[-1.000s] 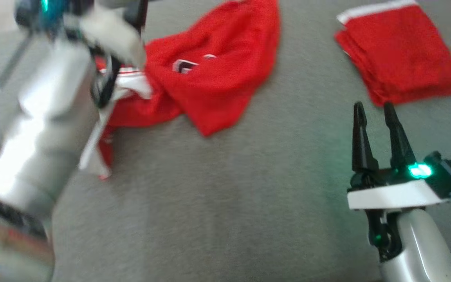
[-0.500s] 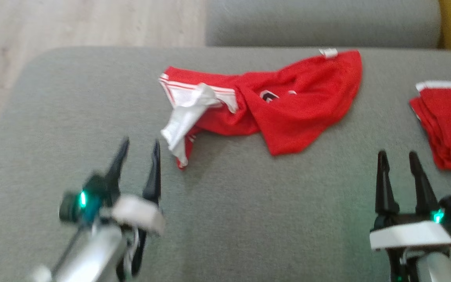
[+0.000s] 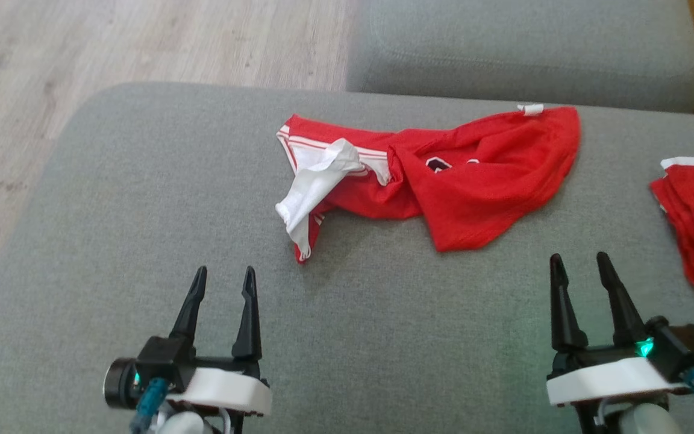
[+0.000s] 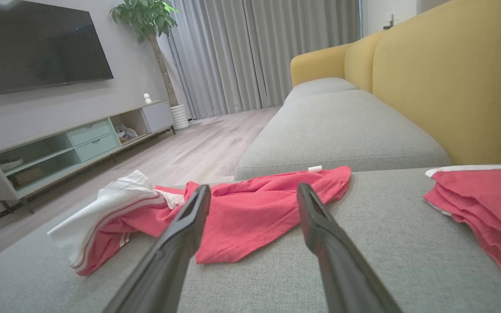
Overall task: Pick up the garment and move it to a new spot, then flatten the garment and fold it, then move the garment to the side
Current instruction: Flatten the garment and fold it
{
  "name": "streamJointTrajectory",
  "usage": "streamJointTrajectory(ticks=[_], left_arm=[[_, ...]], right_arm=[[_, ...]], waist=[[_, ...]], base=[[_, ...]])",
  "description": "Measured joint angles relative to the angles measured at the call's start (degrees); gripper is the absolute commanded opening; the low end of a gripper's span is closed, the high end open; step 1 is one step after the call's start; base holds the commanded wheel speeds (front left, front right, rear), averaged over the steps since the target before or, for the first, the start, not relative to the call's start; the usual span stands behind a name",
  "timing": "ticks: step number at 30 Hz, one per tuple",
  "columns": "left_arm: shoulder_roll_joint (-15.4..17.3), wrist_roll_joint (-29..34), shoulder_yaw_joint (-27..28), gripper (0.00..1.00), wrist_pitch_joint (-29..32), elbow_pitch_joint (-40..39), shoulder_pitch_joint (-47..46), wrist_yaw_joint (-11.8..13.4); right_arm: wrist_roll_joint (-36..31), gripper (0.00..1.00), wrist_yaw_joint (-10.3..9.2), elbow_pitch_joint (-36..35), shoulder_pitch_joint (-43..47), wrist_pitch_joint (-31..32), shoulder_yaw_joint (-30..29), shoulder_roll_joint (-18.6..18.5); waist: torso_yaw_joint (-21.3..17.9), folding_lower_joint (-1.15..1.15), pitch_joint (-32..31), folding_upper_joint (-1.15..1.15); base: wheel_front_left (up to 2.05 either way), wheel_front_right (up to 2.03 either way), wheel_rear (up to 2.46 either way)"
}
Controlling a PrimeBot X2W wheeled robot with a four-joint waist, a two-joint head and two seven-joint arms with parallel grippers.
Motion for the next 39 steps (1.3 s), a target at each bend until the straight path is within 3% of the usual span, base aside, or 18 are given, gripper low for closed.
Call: streamJointTrajectory(ticks=[6,14,21,33,34,35,36,39], left_arm=[[-1.5,1.8,2.0,1.00,0.0,1.1,-1.6,-2.4],[-5.2,3.9,2.5,1.00,0.0,4.6,-3.9,-5.8],[-6.4,4.5,3.6,1.00,0.0,7.5,-5.1,-8.8],[-7.7,6.9,7.0,1.00,0.0,7.3,-6.0,-10.0],[-7.8,7.4,7.0,1.00,0.0,7.3,-6.0,-10.3],[-7.9,7.6,7.1,1.00,0.0,7.3,-6.0,-10.3],[-7.9,7.8,7.3,1.00,0.0,7.4,-6.0,-10.4],[-7.8,8.3,8.8,1.00,0.0,7.5,-5.9,-10.8]], right_arm=[[-5.5,1.00,0.00,4.4,-2.3,3.5,3.4,0.0],[-12.3,1.00,0.00,15.5,-13.9,9.3,5.6,-0.1],[-15.0,1.00,0.00,25.6,-18.8,11.5,3.1,-0.2],[-16.6,1.00,0.00,35.2,-24.4,11.4,-0.4,-0.2],[-16.6,0.95,0.00,36.1,-25.0,11.4,-0.4,-0.2],[-16.6,0.29,0.00,36.8,-25.6,11.4,-0.3,-0.2],[-16.6,0.00,0.00,37.6,-26.2,11.1,-0.3,-0.2],[-16.6,0.00,0.00,40.1,-26.6,9.6,-0.1,-0.2]], waist=[[0.9,0.00,2.2,0.00],[4.2,0.00,5.3,0.00],[8.0,0.01,6.7,0.00],[12.0,0.00,7.5,0.00],[12.1,-0.01,7.5,0.00],[12.1,0.00,7.5,0.00],[11.9,0.00,7.3,0.00],[10.7,-0.01,6.3,0.00]], base=[[0.00,0.00,0.00],[0.00,0.00,0.00],[0.00,0.00,0.00],[0.00,0.00,0.00],[0.00,0.00,0.00],[0.00,0.00,0.00],[0.00,0.00,0.00],[0.00,0.00,0.00]])
